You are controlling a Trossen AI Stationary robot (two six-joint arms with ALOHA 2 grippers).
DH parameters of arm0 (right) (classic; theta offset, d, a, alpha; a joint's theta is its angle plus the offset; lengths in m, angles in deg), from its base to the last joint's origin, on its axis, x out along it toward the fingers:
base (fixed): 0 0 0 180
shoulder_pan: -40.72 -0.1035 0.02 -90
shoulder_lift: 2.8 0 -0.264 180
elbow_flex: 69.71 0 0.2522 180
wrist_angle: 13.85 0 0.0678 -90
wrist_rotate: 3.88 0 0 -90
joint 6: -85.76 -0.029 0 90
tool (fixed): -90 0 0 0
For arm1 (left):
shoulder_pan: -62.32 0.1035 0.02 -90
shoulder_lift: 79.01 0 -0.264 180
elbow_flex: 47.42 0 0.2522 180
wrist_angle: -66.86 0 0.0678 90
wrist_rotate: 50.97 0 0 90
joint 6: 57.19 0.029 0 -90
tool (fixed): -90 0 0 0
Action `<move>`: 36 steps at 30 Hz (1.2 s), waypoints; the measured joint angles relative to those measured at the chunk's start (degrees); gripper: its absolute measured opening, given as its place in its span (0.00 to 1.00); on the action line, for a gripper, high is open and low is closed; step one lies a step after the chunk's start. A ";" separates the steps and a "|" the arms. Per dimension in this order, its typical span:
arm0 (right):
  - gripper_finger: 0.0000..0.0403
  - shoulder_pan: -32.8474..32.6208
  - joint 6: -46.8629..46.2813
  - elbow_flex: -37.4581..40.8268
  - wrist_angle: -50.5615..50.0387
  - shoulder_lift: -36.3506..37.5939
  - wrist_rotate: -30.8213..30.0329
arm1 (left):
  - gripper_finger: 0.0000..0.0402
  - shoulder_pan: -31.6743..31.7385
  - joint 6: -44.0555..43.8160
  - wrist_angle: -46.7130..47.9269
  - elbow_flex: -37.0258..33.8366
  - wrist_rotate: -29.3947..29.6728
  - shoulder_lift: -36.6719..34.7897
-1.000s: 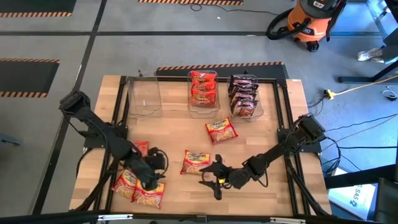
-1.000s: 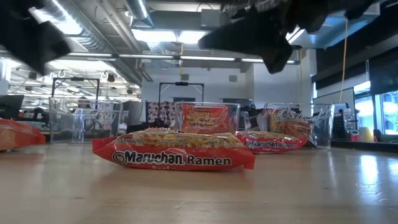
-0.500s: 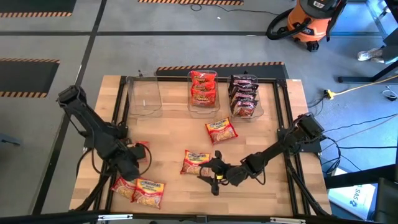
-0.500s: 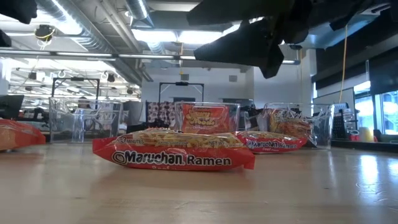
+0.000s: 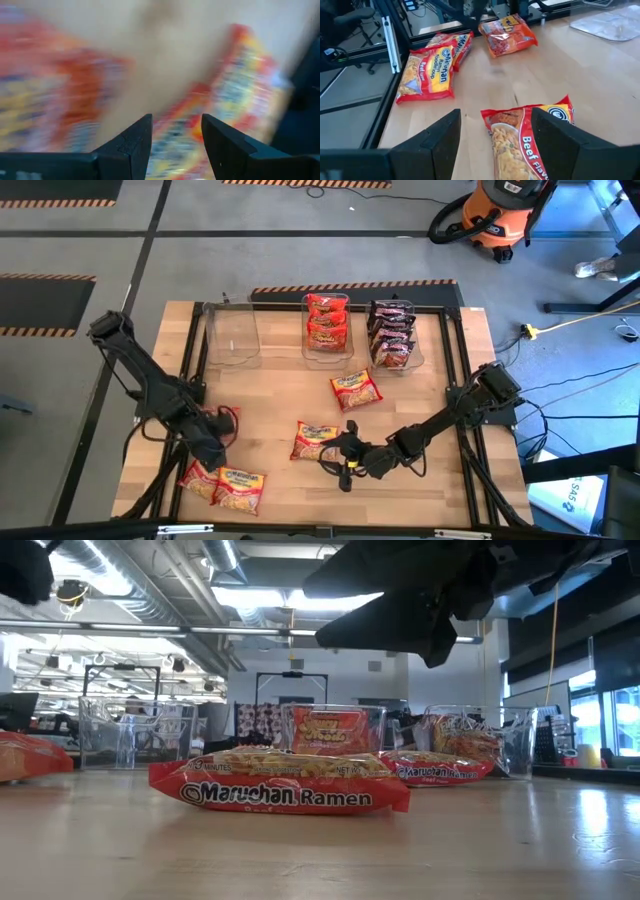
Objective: Sort Maruchan noodles
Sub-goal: Put the orange noodle pack into the middle transparent bin
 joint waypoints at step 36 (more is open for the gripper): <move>0.56 1.21 -3.58 -0.02 1.59 -0.70 -0.73 | 0.41 13.35 20.56 -10.26 -7.59 6.48 3.77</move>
